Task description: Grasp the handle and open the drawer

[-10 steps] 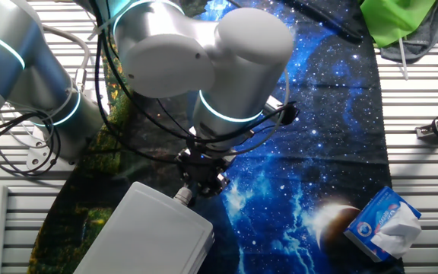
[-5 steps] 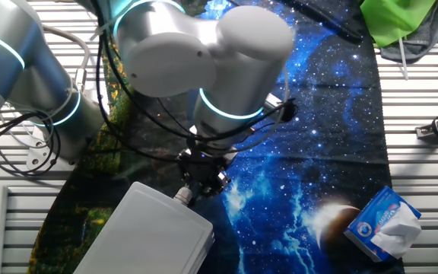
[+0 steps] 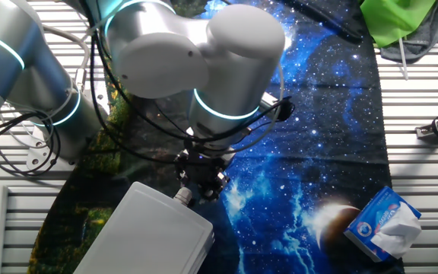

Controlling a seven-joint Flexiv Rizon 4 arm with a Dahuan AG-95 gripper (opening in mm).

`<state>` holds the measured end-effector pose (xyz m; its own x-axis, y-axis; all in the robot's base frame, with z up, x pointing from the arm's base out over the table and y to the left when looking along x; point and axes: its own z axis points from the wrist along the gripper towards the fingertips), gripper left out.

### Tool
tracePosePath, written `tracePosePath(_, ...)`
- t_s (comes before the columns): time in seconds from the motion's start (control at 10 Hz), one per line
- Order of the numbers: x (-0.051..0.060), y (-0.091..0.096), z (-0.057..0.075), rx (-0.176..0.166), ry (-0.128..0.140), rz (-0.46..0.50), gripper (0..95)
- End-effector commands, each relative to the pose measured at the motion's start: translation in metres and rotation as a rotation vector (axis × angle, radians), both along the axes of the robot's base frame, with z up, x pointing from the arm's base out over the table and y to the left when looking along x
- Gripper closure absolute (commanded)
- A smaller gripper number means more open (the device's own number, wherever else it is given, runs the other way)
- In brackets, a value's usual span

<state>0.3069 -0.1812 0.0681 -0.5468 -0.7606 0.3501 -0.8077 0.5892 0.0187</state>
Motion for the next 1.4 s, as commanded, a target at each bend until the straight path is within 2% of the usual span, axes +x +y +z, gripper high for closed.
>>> tracePosePath(0.1,-0.0042,-0.0031,-0.0002,-0.003,-0.004,0.007,57.0)
tracePosePath(0.5,-0.0095,-0.0066,-0.0022,-0.011,-0.004,0.015,57.0)
tracePosePath(0.6,-0.0103,-0.007,-0.0026,-0.016,-0.003,0.021,76.0)
tracePosePath(1.1,-0.0126,-0.0091,-0.0032,-0.021,-0.013,0.031,76.0)
tracePosePath(1.2,-0.0126,-0.0091,-0.0034,-0.023,-0.015,0.024,95.0)
tracePosePath(1.4,-0.0125,-0.0091,-0.0045,-0.023,-0.017,0.016,95.0)
